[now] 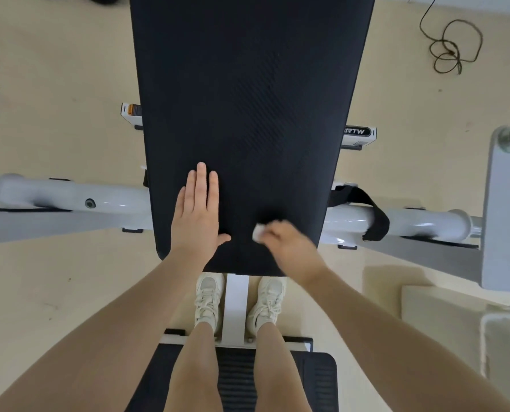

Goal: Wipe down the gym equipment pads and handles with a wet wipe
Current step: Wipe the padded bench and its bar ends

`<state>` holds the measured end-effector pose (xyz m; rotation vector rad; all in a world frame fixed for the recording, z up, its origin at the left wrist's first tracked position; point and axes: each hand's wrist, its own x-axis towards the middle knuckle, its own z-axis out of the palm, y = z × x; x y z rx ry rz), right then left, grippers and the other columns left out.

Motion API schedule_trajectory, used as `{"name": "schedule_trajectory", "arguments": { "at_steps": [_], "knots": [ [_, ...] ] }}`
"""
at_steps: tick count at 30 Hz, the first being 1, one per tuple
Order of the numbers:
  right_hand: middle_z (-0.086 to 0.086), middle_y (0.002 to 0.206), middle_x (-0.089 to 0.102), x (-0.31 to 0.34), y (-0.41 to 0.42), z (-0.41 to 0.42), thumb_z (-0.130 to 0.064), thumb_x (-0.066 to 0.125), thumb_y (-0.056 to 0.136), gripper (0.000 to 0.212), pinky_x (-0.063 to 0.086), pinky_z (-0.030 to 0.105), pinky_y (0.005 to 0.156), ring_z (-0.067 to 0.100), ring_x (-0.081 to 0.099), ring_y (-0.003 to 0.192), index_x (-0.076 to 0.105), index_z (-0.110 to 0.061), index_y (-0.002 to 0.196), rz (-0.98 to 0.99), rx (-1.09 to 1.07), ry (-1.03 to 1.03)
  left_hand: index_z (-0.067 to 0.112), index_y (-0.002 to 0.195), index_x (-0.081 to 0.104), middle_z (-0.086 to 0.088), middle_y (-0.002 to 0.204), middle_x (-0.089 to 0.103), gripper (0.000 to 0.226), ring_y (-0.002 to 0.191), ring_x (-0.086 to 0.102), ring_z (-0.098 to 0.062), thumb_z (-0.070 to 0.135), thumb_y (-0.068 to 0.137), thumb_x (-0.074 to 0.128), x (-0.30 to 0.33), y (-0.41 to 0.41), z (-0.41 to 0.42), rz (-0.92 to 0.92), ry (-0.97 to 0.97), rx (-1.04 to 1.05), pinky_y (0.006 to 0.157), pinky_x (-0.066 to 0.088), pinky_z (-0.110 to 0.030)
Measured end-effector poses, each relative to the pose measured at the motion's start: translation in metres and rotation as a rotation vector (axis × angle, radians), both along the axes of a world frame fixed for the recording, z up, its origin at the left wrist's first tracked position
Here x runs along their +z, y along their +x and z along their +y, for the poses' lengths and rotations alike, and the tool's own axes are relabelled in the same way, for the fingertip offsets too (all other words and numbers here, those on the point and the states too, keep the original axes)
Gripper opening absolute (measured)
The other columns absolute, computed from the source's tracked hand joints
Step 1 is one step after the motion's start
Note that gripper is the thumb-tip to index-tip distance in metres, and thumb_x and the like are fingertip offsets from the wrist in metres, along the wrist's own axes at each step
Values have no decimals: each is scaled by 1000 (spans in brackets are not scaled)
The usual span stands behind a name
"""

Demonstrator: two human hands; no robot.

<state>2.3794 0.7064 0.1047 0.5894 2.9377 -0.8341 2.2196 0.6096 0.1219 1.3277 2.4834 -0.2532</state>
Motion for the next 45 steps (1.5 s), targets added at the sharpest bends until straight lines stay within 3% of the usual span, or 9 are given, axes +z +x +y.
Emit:
{"name": "schedule_trajectory", "arguments": {
  "at_steps": [2,7,12,17,24,32,38,42,45],
  "knots": [
    [8,89,53,20,-29,46,-24,55,91,16,42,26,72,18,52,83,62,-11,93,123,-171,134,2,145,-11,-21,156,-1,124,144,7,-37,45,68,77,5,7,5,29,-4,-1,115,7,-40],
    [21,91,61,51,-73,137,8,53,79,16,52,40,63,37,56,79,65,4,90,268,-338,250,1,141,25,-24,141,40,125,128,44,-41,47,44,88,-2,28,22,49,114,-95,102,39,-44],
    [15,100,63,11,-17,77,-7,46,88,24,51,34,73,31,55,88,65,-4,102,89,-162,50,2,143,22,-26,146,32,129,132,37,-42,49,42,88,-10,37,24,57,43,-74,103,40,-45],
    [7,83,66,-34,61,4,3,82,43,52,54,23,53,21,59,71,67,-7,92,-54,215,54,3,143,21,-25,145,33,129,131,39,-42,51,43,87,-10,37,26,96,23,-75,101,41,-44],
    [9,96,52,42,-24,128,-17,39,93,27,36,28,72,21,45,90,62,-5,99,226,-219,140,0,143,21,-28,144,34,130,130,39,-45,51,43,87,-11,38,26,106,10,-79,101,40,-47],
    [17,86,65,4,-4,103,-2,58,79,15,53,30,66,34,62,76,69,-5,89,268,-210,85,4,145,11,-28,148,25,128,135,30,-45,45,50,86,-9,41,28,72,8,-48,106,34,-48],
    [2,86,67,-40,78,-8,0,86,37,53,52,19,52,18,61,71,70,-12,85,-87,19,-60,7,145,-1,-27,152,14,126,140,18,-44,46,59,82,-9,42,30,59,-16,-46,110,27,-47],
    [12,113,58,-25,79,-15,-5,57,85,25,48,35,86,25,54,102,62,-5,110,-219,-103,-238,6,148,-3,-23,155,3,117,143,5,-40,42,69,77,-5,44,32,-32,3,-12,114,18,-44],
    [13,115,54,3,43,20,-4,43,92,27,41,31,87,26,49,106,62,-8,112,-61,-277,-191,7,148,7,-17,156,8,94,144,7,-34,32,81,67,3,40,24,-148,197,81,115,12,-38]
  ]
}}
